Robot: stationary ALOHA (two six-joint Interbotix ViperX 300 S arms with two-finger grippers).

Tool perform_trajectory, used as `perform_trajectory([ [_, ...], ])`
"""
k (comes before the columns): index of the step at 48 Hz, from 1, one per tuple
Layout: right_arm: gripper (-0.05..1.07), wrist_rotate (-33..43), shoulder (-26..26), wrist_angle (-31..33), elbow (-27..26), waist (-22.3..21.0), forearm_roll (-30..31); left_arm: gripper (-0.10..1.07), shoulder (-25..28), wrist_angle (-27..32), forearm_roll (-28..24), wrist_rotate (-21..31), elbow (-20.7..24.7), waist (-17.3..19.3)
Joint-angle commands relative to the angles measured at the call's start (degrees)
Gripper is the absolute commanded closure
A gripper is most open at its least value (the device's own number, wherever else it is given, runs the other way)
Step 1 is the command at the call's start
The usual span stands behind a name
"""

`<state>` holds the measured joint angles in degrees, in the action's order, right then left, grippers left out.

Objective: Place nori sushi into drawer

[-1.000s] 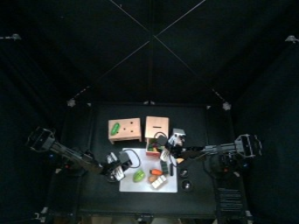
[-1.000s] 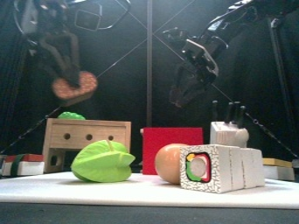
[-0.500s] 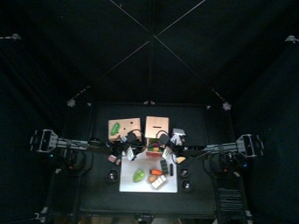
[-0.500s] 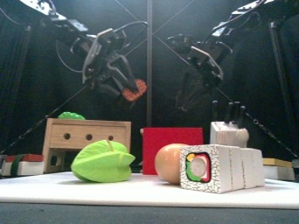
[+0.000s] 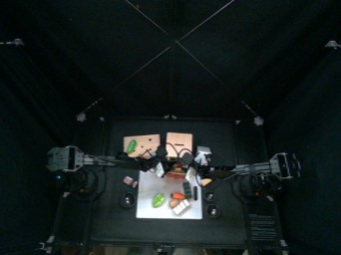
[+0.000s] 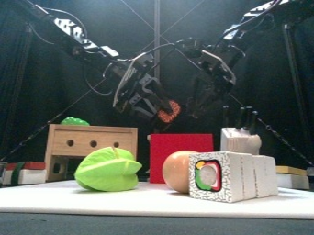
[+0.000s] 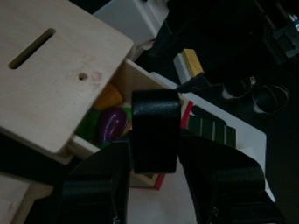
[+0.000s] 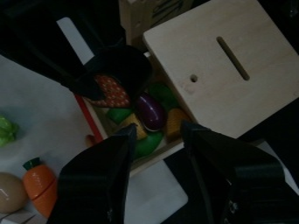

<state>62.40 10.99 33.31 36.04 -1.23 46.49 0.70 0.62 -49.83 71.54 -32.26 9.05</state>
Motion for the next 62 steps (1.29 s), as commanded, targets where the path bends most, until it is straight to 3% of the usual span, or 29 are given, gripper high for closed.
perform_trajectory([
  [1,0.21,0.0,1.3,-0.2,-0.4,-0.3,-0.3,0.40,0.6,-0.3,-0.5,-0.1,2.5,0.4],
  [18,0.21,0.0,0.8,-0.2,-0.1,-0.3,-0.4,0.38,4.2,-0.2,-0.3,0.0,3.8,1.3],
  [30,0.21,0.0,0.7,-0.2,-0.1,-0.3,-0.4,0.27,6.3,-0.3,-0.3,-0.1,5.1,1.3],
  [62,0.21,0.0,0.2,-0.3,0.0,-0.4,-0.5,0.16,6.5,-0.5,-1.0,-0.1,4.9,1.1],
])
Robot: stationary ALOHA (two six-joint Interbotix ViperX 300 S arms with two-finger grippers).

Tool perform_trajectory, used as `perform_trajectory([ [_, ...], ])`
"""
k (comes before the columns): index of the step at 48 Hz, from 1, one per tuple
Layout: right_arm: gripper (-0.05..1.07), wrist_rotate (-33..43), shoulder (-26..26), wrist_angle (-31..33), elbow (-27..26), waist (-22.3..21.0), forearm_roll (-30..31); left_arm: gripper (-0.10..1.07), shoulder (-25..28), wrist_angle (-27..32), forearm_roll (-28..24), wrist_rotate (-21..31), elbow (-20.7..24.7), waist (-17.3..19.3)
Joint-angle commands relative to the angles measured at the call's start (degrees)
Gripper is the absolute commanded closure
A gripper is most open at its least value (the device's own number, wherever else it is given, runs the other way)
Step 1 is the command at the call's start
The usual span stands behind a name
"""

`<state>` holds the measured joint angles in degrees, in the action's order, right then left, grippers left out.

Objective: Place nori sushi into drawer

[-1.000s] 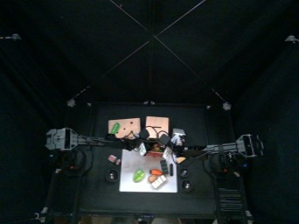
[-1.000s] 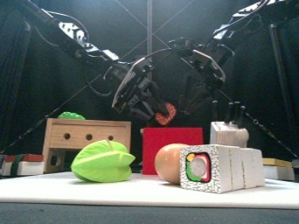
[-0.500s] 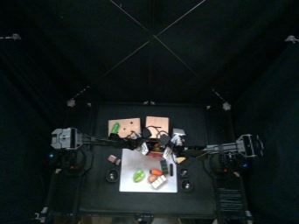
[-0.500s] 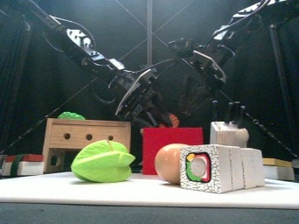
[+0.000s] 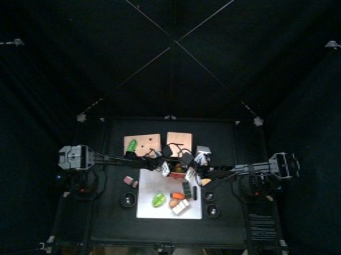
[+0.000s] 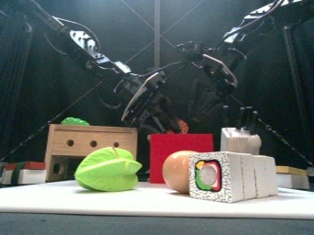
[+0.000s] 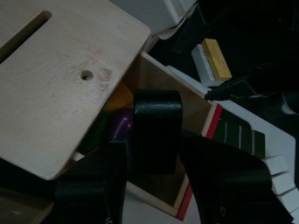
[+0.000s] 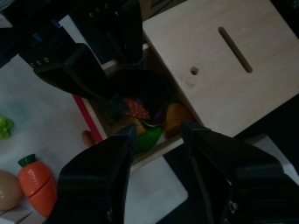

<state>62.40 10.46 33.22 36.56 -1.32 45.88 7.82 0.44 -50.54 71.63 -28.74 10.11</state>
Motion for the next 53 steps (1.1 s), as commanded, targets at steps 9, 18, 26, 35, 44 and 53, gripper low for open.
perform_trajectory([
  [9,0.21,0.0,0.5,-0.1,-0.5,-0.2,0.1,0.11,-0.6,-0.3,-0.3,-0.2,1.3,0.1],
  [18,0.21,0.0,0.5,-0.2,-0.5,-0.2,0.1,0.10,-0.6,-0.2,0.0,-0.2,1.3,0.1],
  [26,0.21,0.0,0.5,-0.1,-0.5,-0.3,0.1,0.10,-1.1,-0.1,-0.1,-0.1,1.5,0.2],
  [35,0.21,0.0,0.5,-0.2,-0.5,-0.2,0.1,0.11,-3.8,-0.4,-0.5,-0.2,0.9,0.0],
  [44,0.21,0.2,0.4,-0.2,-0.6,-0.2,0.1,0.11,-6.6,-0.4,-2.1,-0.2,-0.4,-0.2],
  [53,0.21,0.0,0.0,-0.2,-1.0,0.3,-0.6,0.11,-8.8,-0.5,-4.0,0.0,-2.3,-0.4],
])
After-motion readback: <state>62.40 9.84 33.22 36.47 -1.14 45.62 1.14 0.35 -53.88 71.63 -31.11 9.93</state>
